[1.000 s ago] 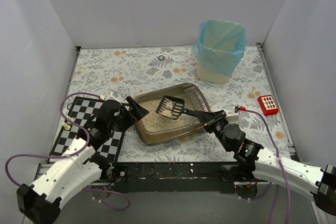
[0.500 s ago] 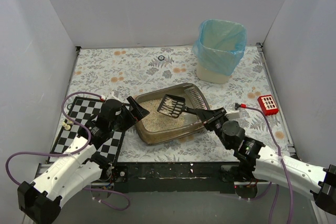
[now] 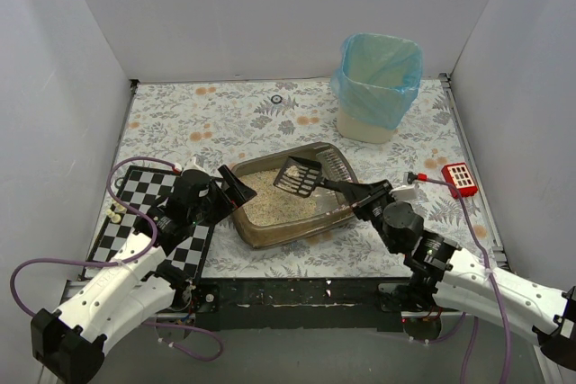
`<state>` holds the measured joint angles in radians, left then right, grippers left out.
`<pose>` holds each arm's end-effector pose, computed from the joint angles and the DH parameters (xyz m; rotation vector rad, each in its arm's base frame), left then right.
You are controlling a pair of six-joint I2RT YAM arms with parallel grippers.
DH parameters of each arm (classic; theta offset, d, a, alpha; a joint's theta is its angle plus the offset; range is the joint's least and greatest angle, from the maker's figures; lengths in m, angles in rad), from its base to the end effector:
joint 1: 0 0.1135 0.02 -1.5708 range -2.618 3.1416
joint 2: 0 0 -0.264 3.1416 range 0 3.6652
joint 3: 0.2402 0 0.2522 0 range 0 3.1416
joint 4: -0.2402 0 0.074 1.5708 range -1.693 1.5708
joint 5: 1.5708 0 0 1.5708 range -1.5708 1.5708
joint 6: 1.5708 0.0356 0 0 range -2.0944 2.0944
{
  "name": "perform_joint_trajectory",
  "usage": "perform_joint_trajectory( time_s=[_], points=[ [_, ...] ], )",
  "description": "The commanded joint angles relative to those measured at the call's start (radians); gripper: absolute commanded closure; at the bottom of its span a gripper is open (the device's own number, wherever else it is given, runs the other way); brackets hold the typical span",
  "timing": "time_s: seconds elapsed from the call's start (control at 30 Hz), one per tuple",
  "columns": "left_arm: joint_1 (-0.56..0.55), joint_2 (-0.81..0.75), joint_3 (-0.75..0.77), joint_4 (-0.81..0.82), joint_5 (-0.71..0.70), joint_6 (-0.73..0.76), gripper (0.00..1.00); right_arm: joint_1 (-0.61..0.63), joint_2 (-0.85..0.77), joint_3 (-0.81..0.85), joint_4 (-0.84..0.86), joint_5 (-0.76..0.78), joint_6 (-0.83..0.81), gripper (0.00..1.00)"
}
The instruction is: Clean the litter box
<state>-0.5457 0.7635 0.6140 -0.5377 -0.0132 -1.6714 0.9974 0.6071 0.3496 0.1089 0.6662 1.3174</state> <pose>0.1414 -0.0853 0.2494 -1.3579 2.1375 -1.0646 0.1032 0.1193 0.2446 0.7942 1.6455 1.1379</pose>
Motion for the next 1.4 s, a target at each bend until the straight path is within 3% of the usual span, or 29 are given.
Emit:
perform_joint_trajectory(
  time_s=[0.0, 0.03, 0.07, 0.13, 0.23, 0.3, 0.4, 0.47, 0.6, 0.67, 0.77, 0.83, 0.87, 0.93, 1.03, 1.1, 1.17, 1.2, 1.27, 1.3, 1.37],
  points=[
    [-0.003, -0.006, 0.015, 0.004, -0.005, 0.015, 0.02, 0.004, -0.024, 0.016, 0.101, 0.018, -0.057, 0.99],
    [-0.003, -0.006, 0.016, 0.001, -0.008, 0.013, 0.02, 0.004, -0.041, 0.019, -0.022, 0.062, 0.092, 0.99],
    [-0.003, -0.007, 0.013, 0.001, -0.004, 0.013, 0.02, 0.004, -0.05, 0.012, -0.04, 0.078, 0.129, 0.99],
    [-0.003, -0.009, 0.012, 0.005, 0.002, 0.016, 0.02, 0.004, -0.046, -0.046, 0.227, -0.012, -0.123, 0.99],
    [-0.003, -0.003, 0.013, -0.001, -0.005, 0.012, 0.02, 0.004, -0.044, 0.038, -0.082, 0.087, 0.079, 0.99],
    [-0.003, -0.003, 0.016, 0.002, 0.009, 0.019, 0.02, 0.004, -0.041, 0.04, 0.062, 0.026, -0.143, 0.99],
    [-0.003, -0.001, 0.013, 0.013, 0.004, 0.012, 0.02, 0.004, -0.052, 0.065, -0.107, 0.104, 0.044, 0.99],
    [-0.003, 0.006, 0.012, 0.025, 0.013, 0.021, 0.02, 0.004, -0.061, 0.026, 0.097, 0.014, -0.164, 0.99],
    [-0.003, 0.036, 0.016, 0.028, 0.013, 0.024, 0.02, 0.004, -0.072, 0.057, -0.051, 0.062, -0.018, 0.99],
    [-0.003, 0.046, 0.013, 0.03, 0.013, 0.027, 0.02, 0.004, -0.078, 0.043, 0.052, 0.018, -0.15, 0.99],
    [-0.003, 0.056, 0.003, 0.041, 0.048, 0.027, 0.02, 0.004, -0.102, 0.054, -0.087, 0.101, 0.005, 0.99],
    [-0.003, 0.057, -0.008, 0.064, 0.064, 0.027, 0.02, 0.004, -0.09, 0.023, 0.122, 0.017, -0.195, 0.99],
    [-0.003, 0.062, -0.013, 0.076, 0.07, 0.027, 0.02, 0.004, -0.08, 0.052, 0.089, 0.009, -0.21, 0.99],
    [-0.003, 0.074, -0.01, 0.077, 0.081, 0.027, 0.02, 0.004, -0.064, 0.123, -0.207, 0.105, 0.008, 0.99],
    [-0.003, 0.083, -0.008, 0.085, 0.087, 0.038, 0.02, 0.004, -0.05, 0.1, -0.002, 0.026, -0.2, 0.99],
    [-0.003, 0.089, -0.005, 0.085, 0.085, 0.038, 0.02, 0.004, -0.058, 0.117, -0.173, 0.09, -0.022, 0.99],
    [-0.003, 0.094, -0.005, 0.088, 0.096, 0.044, 0.02, 0.004, -0.066, 0.082, 0.002, 0.063, -0.195, 0.99],
    [-0.003, 0.095, -0.007, 0.09, 0.093, 0.047, 0.02, 0.004, -0.067, 0.084, 0.011, 0.026, -0.219, 0.99],
    [-0.003, 0.103, -0.002, 0.084, 0.084, 0.052, 0.02, 0.004, -0.085, 0.117, -0.166, 0.08, -0.053, 0.99],
    [-0.003, 0.106, 0.001, 0.082, 0.084, 0.055, 0.02, 0.004, -0.096, 0.114, -0.167, 0.114, -0.04, 0.99],
    [-0.003, 0.115, 0.001, 0.081, 0.079, 0.059, 0.02, 0.004, -0.105, 0.077, 0.056, 0.026, -0.26, 0.99]
  ],
)
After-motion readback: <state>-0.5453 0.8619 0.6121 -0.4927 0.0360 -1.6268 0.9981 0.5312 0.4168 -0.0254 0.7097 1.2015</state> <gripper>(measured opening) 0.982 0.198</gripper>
